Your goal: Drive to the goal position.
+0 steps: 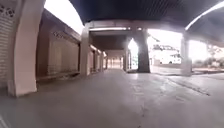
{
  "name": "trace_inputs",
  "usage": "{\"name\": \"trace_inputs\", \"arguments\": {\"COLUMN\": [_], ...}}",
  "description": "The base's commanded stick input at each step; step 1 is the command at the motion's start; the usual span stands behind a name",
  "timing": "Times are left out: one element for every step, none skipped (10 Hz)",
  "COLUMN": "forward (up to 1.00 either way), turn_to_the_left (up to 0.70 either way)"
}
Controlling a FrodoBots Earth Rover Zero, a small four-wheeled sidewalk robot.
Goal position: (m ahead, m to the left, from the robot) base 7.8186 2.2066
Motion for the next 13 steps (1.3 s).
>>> {"name": "trace_inputs", "arguments": {"forward": [0.70,0.70,0.70,0.70,0.70,0.70,0.70,0.70,0.70,0.70,0.70,0.70,0.70], "turn_to_the_left": [0.00,0.00,0.00,0.00,0.00,0.00,0.00,0.00,0.00,0.00,0.00,0.00,0.00]}}
